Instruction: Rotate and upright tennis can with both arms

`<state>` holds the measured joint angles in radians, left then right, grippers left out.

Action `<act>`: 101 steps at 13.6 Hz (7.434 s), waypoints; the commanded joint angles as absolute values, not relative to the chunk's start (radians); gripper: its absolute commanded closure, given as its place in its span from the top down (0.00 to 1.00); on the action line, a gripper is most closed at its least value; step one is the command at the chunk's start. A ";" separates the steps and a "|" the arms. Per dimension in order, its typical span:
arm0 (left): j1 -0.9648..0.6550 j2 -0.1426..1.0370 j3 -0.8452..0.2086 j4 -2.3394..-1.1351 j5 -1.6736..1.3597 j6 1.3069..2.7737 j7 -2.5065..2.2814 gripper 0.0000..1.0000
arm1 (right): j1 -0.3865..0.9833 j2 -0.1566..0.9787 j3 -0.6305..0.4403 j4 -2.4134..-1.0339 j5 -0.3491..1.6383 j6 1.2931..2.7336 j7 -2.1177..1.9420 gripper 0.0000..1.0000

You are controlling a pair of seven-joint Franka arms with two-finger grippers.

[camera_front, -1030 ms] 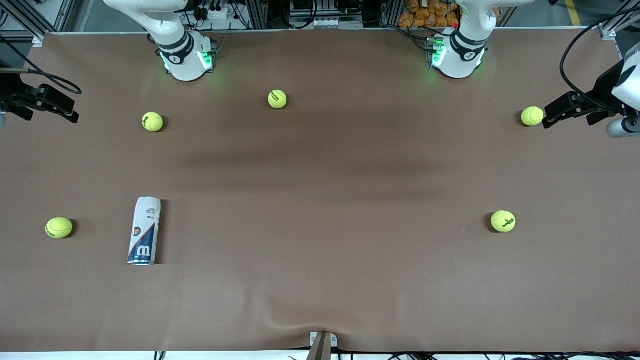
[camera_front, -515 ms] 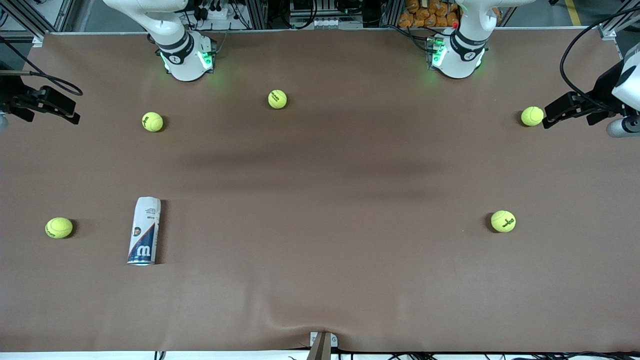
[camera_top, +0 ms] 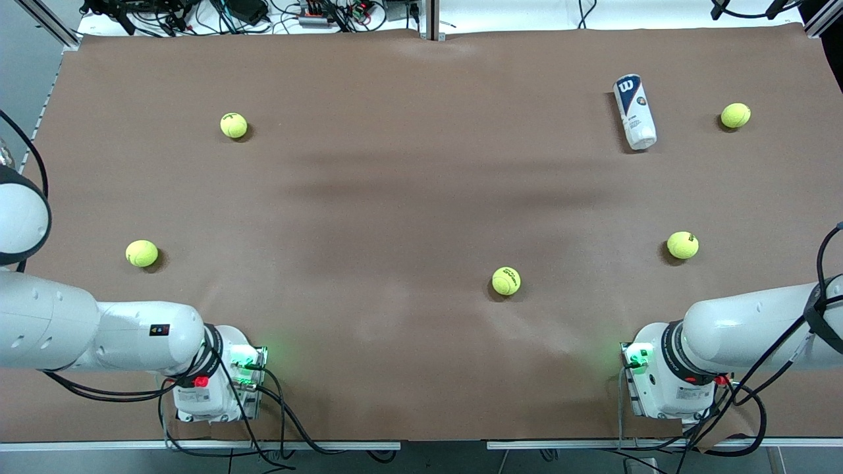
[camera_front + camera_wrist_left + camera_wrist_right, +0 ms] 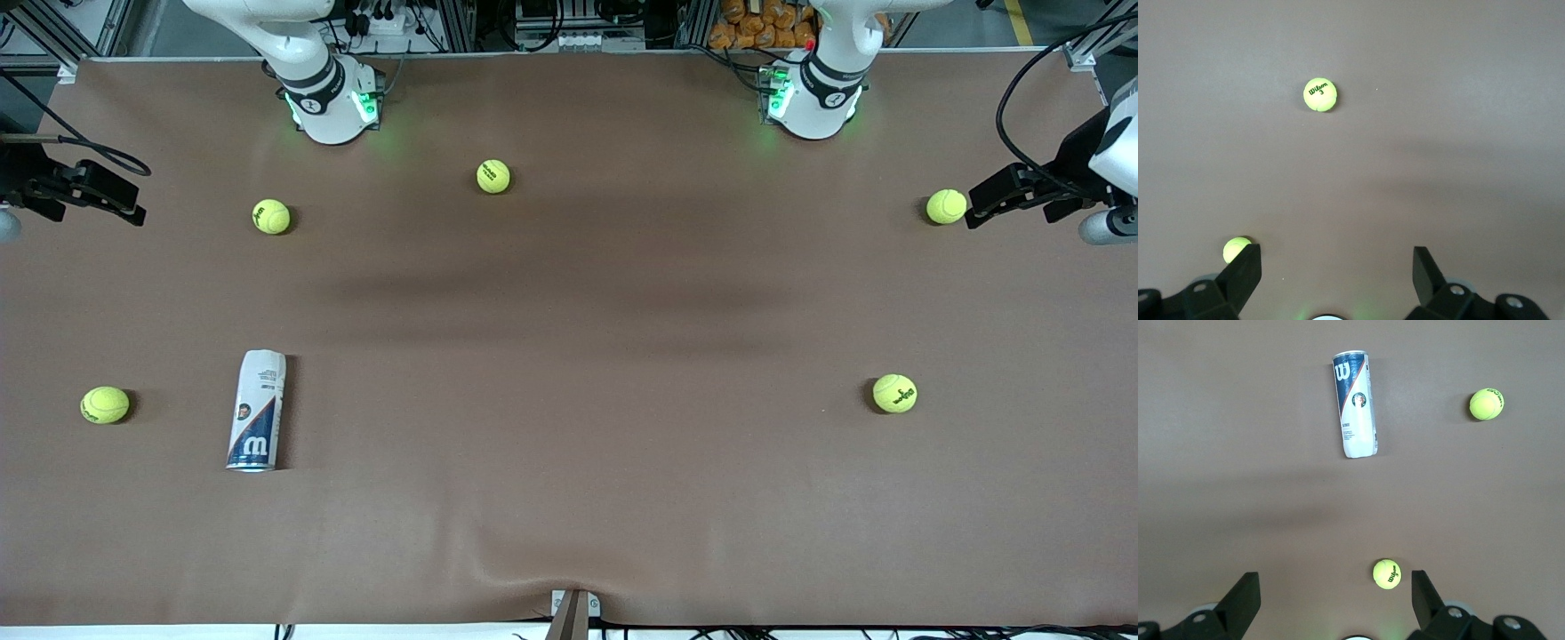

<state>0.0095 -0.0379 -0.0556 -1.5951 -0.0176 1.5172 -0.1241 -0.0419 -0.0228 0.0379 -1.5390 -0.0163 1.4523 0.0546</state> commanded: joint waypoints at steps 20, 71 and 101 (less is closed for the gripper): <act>0.015 -0.051 -0.058 -1.600 -0.014 1.506 -0.143 1.00 | -0.052 0.002 0.046 -1.586 -0.018 1.516 0.003 1.00; 0.014 -0.051 -0.060 -1.600 -0.014 1.506 -0.132 1.00 | -0.092 0.784 0.093 -1.407 -0.021 2.057 -0.417 0.49; 0.020 -0.031 -0.054 -1.586 -0.049 1.506 -0.130 1.00 | 0.635 0.782 0.146 -1.402 -0.084 2.206 -0.653 1.00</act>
